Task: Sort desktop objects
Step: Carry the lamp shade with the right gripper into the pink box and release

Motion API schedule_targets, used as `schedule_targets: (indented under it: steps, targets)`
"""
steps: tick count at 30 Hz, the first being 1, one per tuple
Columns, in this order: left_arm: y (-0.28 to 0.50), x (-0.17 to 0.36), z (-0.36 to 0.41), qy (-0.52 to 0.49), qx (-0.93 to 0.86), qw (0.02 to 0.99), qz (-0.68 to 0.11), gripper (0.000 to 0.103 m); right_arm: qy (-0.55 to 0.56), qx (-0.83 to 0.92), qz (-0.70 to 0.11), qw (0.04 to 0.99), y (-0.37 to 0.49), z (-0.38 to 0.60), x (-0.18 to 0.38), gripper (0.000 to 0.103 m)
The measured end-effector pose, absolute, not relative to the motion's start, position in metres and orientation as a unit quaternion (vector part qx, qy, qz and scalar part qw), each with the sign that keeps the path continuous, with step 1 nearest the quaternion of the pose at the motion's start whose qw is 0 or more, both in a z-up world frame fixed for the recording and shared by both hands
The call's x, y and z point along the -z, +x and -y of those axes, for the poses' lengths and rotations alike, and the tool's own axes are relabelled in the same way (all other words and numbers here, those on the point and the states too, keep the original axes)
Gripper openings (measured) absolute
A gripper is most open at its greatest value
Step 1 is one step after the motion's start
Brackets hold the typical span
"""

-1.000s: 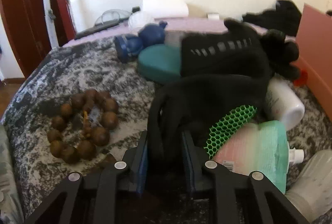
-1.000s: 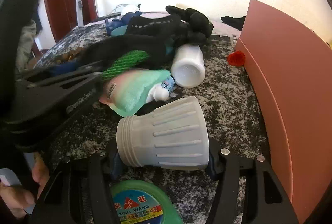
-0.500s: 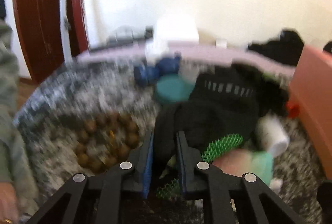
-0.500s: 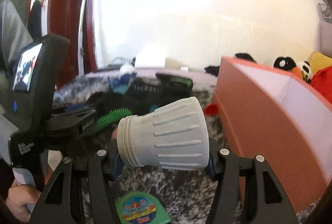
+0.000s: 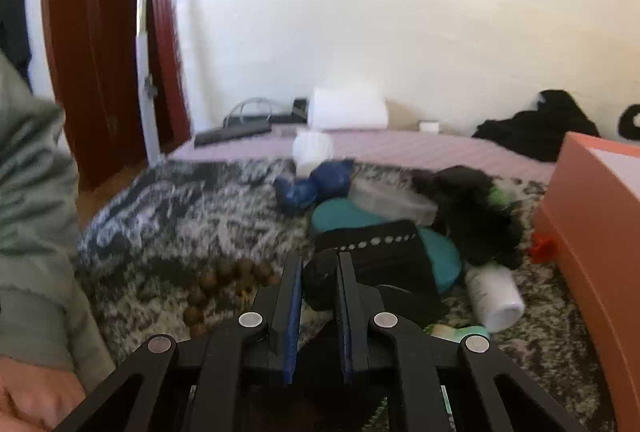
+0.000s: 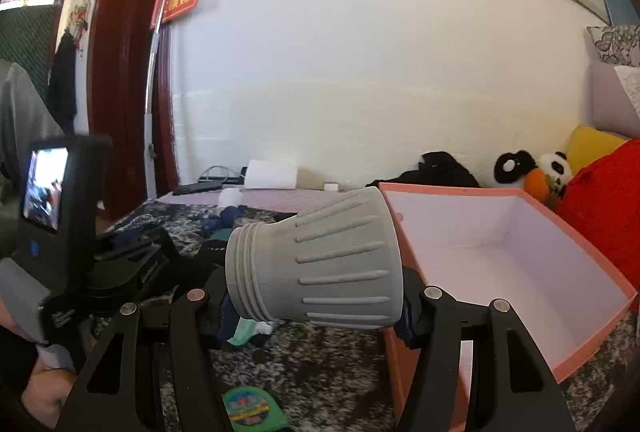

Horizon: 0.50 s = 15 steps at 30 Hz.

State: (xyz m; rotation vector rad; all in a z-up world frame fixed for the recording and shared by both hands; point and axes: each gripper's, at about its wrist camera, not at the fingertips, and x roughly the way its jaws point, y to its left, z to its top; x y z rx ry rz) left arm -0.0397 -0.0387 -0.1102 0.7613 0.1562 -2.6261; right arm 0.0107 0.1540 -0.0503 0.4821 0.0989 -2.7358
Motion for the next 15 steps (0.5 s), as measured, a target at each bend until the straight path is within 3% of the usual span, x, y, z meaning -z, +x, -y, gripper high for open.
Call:
schedule_targets:
  steps: [7,15]
  targets:
    - [-0.034,0.085,0.038,0.252,0.940,0.209,-0.090,0.011,0.166,0.973,-0.013,0.160,0.004,-0.191,0.032,0.063]
    - [-0.070,-0.006,-0.022,0.225,0.960,0.156,-0.052,0.011,0.168,0.978,0.002,0.120,-0.034,-0.243,-0.007,0.063]
